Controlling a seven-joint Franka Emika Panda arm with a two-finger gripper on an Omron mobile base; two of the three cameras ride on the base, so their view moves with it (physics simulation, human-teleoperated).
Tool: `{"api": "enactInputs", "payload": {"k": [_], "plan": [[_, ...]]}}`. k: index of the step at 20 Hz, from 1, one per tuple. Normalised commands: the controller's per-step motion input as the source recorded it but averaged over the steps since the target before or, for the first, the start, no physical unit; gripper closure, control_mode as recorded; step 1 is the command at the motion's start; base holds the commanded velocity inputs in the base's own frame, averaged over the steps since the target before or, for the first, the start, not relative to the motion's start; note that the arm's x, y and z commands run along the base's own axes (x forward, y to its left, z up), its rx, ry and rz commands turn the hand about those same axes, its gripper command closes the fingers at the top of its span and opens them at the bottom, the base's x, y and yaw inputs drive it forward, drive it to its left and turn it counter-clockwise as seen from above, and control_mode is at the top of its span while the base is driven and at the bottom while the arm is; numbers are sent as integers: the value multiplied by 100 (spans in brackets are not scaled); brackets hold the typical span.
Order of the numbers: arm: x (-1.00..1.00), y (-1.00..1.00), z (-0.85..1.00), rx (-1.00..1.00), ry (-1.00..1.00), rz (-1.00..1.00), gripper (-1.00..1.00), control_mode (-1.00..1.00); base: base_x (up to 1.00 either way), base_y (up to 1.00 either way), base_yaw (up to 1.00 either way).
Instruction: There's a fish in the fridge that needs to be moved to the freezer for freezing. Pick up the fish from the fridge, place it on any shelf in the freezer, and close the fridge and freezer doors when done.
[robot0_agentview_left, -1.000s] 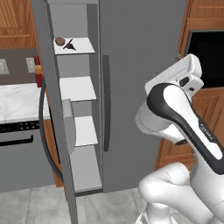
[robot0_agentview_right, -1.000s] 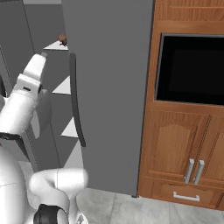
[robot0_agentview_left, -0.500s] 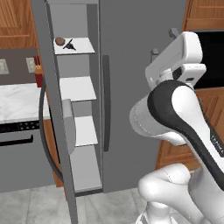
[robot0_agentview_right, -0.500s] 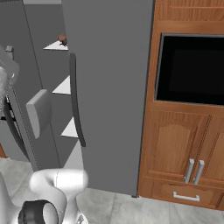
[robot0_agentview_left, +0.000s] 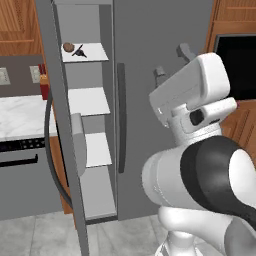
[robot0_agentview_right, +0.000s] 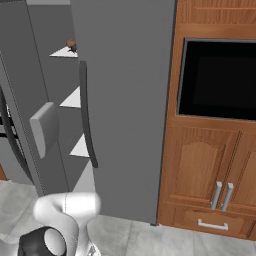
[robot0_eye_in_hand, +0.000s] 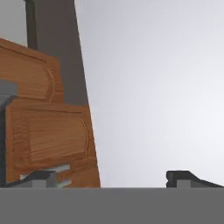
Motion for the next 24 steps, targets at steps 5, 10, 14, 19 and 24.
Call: {"api": "enactInputs", "payload": {"k": [5,10,14,19,24], "plan": [[-70,17,-47,-83,-35,-24,-100,-100,0,0,0],[-2,49,-50,-86,-24,-47,-100,-100,0,0,0],[4,97,-18,-51,1,-43,-100,-100,0,0,0],[2,-33,55,-4,20,-48,-100,-100,0,0,0],[0,-99,0,-16,1,-61,-100,-100,0,0,0]]}}
